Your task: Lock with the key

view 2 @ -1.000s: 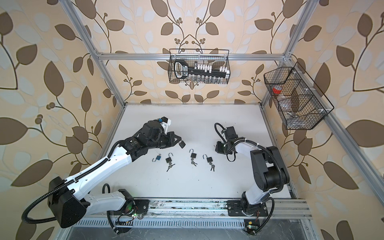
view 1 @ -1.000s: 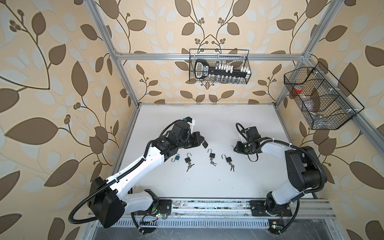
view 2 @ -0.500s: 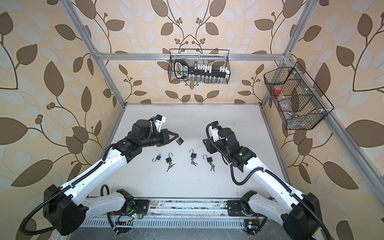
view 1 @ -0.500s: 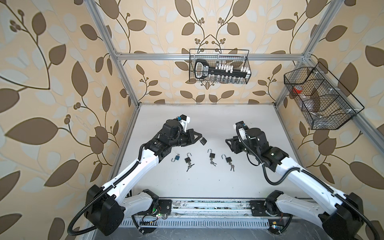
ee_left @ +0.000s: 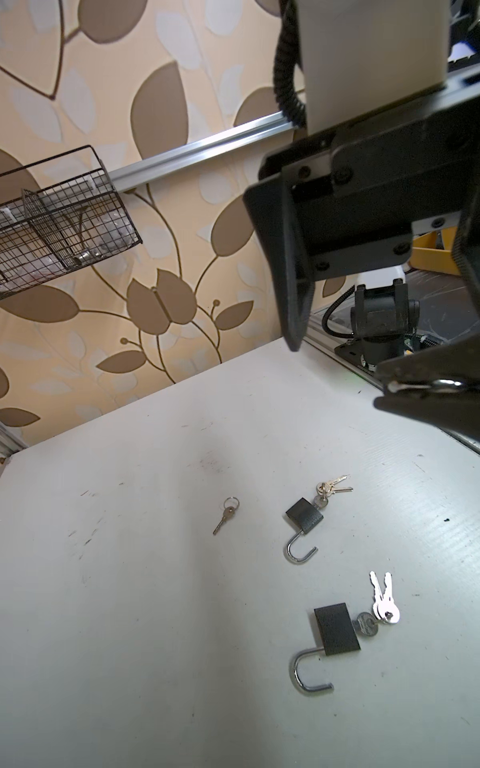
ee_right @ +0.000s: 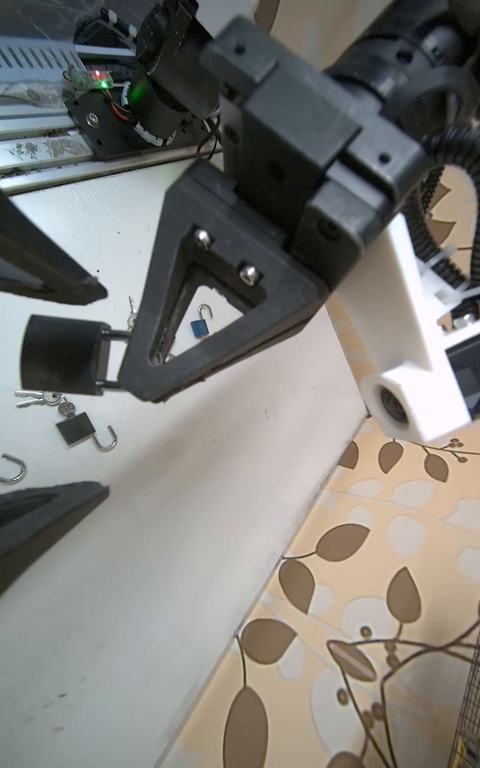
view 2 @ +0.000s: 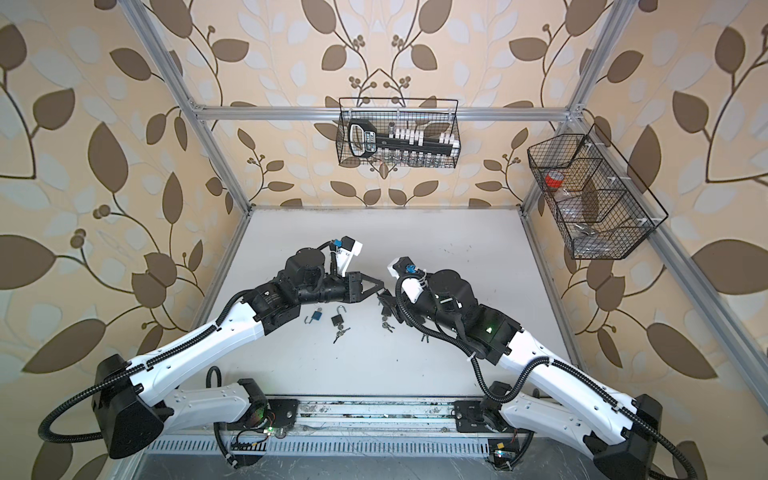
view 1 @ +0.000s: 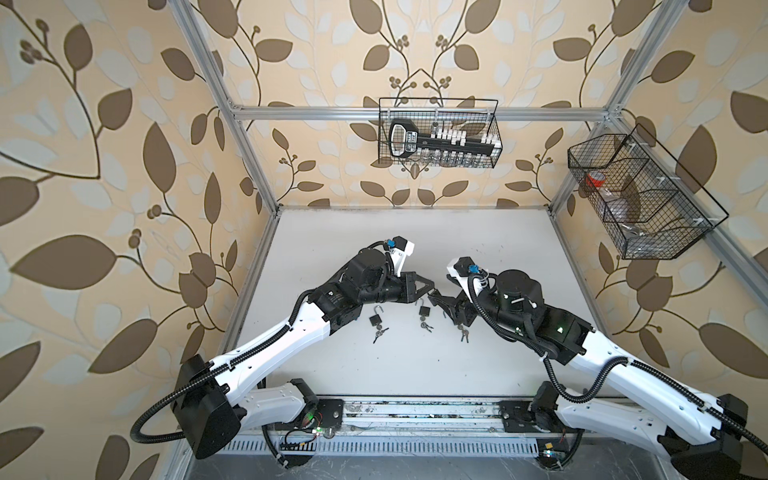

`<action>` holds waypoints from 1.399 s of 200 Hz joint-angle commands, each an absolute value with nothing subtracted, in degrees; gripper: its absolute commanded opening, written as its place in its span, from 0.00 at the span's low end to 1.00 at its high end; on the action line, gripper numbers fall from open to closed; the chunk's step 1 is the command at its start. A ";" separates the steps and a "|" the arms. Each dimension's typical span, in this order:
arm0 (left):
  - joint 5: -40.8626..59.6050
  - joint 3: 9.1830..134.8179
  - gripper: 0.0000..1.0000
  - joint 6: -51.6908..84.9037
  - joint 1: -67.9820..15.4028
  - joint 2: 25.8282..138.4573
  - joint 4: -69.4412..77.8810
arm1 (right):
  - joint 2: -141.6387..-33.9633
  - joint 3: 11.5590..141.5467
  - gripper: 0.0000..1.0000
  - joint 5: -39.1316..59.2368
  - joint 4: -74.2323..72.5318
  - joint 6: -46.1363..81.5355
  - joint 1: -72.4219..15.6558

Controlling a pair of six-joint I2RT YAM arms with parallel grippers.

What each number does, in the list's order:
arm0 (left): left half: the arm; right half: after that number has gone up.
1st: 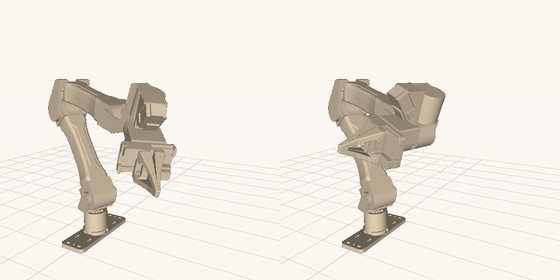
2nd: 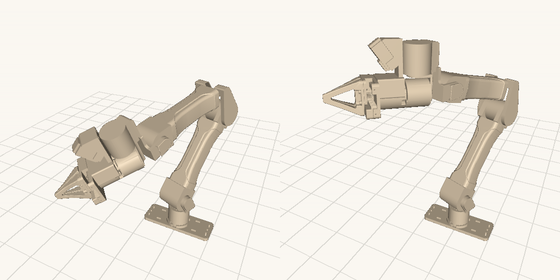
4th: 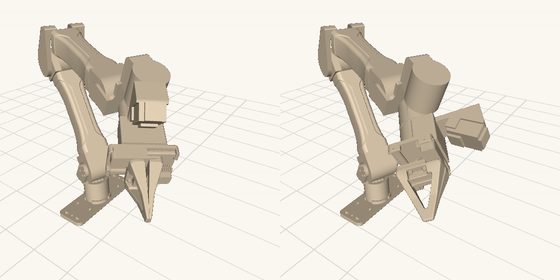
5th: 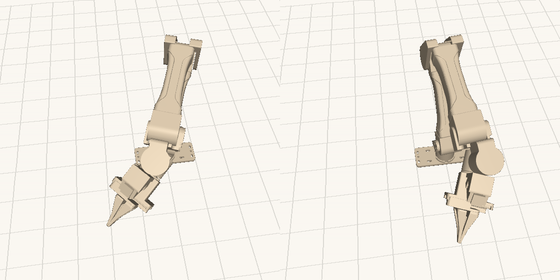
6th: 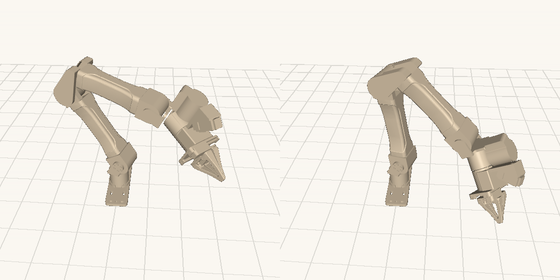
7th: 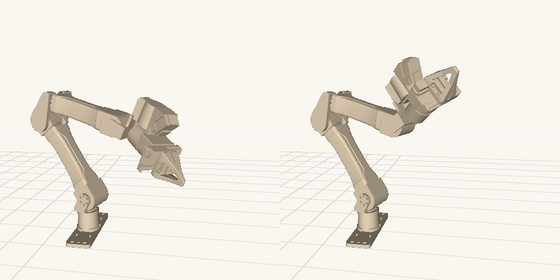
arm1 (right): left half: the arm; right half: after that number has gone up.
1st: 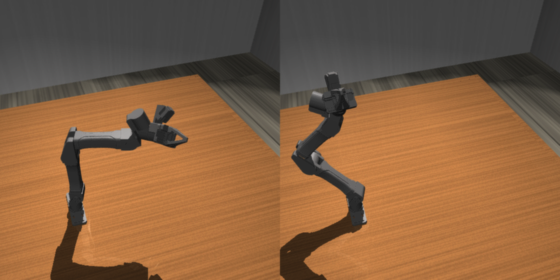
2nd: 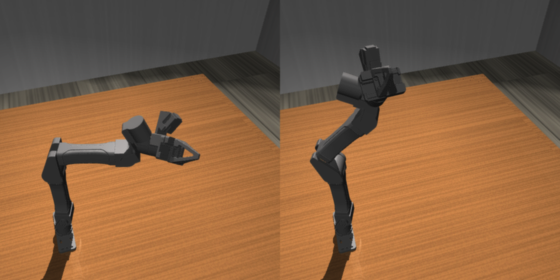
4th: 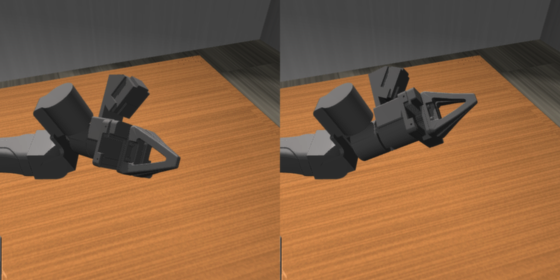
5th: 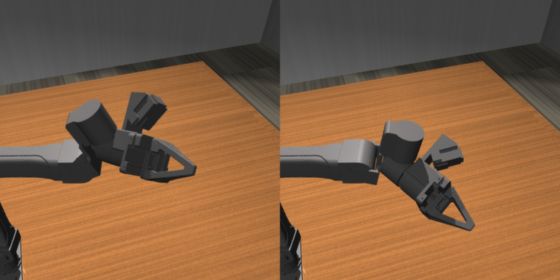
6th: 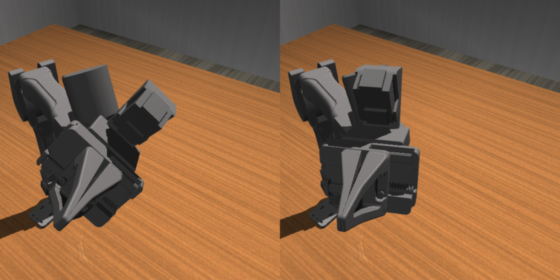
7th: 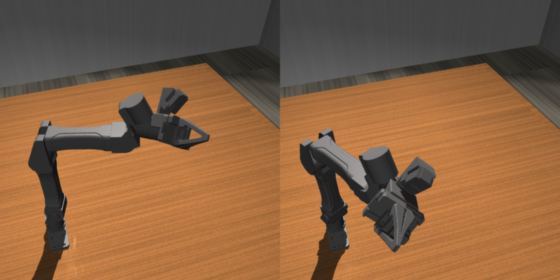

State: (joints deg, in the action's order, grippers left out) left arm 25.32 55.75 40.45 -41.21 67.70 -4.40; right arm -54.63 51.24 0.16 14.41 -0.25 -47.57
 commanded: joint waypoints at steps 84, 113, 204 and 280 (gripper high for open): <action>24.52 59.67 0.00 38.65 -41.29 67.79 -1.65 | -60.67 55.77 0.61 -0.34 17.36 -0.01 -48.06; 24.52 59.76 0.00 38.49 -41.25 67.72 -1.93 | -60.38 55.80 0.53 -0.21 16.89 0.00 -48.00; 25.22 59.81 0.00 38.49 -41.26 67.57 -1.85 | -61.48 55.65 0.40 1.22 16.35 0.97 -48.05; 23.03 61.20 0.21 36.51 -41.13 65.99 -4.73 | -60.82 56.16 0.02 -2.05 17.12 2.69 -47.82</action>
State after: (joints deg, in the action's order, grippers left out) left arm 23.79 57.41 38.48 -41.21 68.05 -5.15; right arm -60.99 53.91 0.58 16.75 1.69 -47.90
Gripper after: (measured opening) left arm 0.108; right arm 0.299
